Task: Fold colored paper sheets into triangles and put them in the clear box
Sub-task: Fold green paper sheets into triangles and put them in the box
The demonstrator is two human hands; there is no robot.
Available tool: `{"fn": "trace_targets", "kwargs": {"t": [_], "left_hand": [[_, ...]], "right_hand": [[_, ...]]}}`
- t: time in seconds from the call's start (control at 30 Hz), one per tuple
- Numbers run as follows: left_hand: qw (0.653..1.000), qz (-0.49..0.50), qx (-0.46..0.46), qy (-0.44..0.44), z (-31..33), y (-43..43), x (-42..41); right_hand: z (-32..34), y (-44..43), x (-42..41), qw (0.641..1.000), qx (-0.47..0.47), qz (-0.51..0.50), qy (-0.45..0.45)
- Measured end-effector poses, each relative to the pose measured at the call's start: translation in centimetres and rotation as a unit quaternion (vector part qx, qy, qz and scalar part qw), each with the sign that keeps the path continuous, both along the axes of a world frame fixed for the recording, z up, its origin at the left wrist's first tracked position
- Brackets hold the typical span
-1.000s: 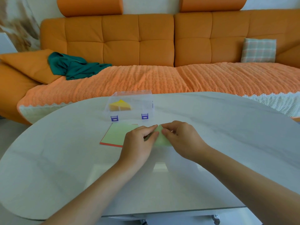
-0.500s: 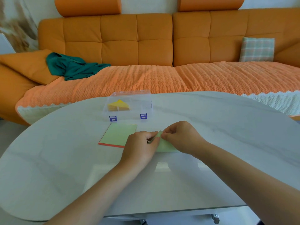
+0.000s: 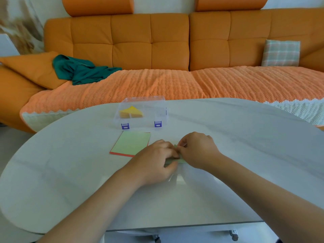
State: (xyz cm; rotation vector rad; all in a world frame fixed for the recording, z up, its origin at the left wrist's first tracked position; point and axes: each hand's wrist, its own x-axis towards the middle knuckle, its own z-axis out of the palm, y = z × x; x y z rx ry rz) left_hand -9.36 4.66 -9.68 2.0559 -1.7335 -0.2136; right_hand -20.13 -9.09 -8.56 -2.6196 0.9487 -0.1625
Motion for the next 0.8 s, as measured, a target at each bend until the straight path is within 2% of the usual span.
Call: {"fn": "trace_targets", "kwargs": {"t": [0.13,0.23,0.33,0.5,0.63,0.8], "left_hand": [[1.0,-0.007,0.016,-0.012,0.4,0.0,-0.1],[1.0,-0.007,0.018,-0.016,0.5,0.1,-0.2],[1.0,-0.007,0.014,-0.021,0.5,0.3,-0.4],[0.999,-0.008,0.013,-0.049,0.4,0.8,-0.8],[0.991,-0.041,0.013,-0.125,0.6,1.3,-1.7],[0.989,-0.041,0.015,-0.141,0.2,2.0,-2.5]], "right_hand": [[-0.3,0.2,0.0,0.989,-0.147,0.032,0.01],[-0.1,-0.2,-0.6,0.98,-0.184,0.069,-0.015],[-0.1,-0.5,-1.5,0.966,-0.206,0.155,-0.026],[0.4,-0.2,-2.3,0.963,-0.189,0.19,0.037],[1.0,0.4,-2.5,0.962,-0.185,0.191,0.055],[0.7,0.5,-2.7,0.966,-0.176,0.182,0.056]]}}
